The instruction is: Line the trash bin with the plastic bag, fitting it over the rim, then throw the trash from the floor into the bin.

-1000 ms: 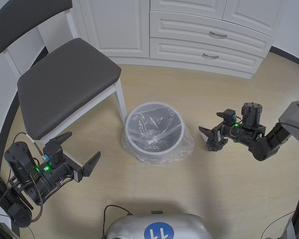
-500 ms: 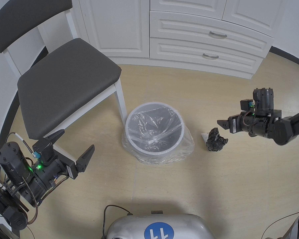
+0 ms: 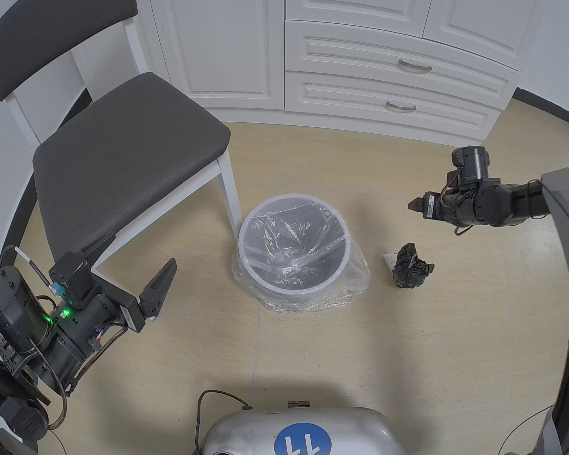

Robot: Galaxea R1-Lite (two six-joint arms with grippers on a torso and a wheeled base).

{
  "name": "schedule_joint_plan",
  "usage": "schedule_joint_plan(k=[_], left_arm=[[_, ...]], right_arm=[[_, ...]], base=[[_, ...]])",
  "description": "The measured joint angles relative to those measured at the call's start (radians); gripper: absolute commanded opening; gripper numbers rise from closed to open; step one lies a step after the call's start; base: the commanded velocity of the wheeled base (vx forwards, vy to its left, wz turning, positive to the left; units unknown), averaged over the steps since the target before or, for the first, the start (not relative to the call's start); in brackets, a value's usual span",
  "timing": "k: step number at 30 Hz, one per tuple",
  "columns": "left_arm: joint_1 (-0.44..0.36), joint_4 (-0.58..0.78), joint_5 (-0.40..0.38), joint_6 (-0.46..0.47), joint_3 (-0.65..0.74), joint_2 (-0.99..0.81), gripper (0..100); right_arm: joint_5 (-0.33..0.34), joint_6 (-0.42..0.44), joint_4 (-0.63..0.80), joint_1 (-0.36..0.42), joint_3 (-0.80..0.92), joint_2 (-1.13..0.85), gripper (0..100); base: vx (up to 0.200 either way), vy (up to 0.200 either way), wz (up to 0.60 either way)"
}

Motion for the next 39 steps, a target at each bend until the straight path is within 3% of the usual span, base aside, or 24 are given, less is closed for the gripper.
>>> schedule_joint_plan(k=[5,9,17,29,35,39], left_arm=[[-0.007,0.001,0.008,0.000,-0.004,-0.013,100],[-0.010,0.000,0.011,0.000,-0.005,-0.019,100],[-0.010,0.000,0.011,-0.001,-0.004,-0.021,100],[-0.009,0.000,0.011,-0.001,0.004,-0.024,100],[-0.008,0.000,0.011,-0.001,0.005,-0.024,100],[-0.006,0.000,0.011,-0.001,0.005,-0.025,100]], right_arm=[[0.110,0.125,0.034,-0.031,-0.169,0.174,100],[0.168,0.153,0.103,-0.048,-0.227,0.261,100],[0.162,0.068,0.210,-0.080,-0.262,0.324,100],[0.153,0.070,0.206,-0.077,-0.325,0.422,100],[0.086,0.063,0.207,-0.073,-0.364,0.493,100],[0.077,0.058,0.199,-0.074,-0.372,0.534,100]], base=[[0.000,0.000,0.00],[0.000,0.000,0.00],[0.000,0.000,0.00],[0.000,0.000,0.00],[0.000,0.000,0.00],[0.000,0.000,0.00]])
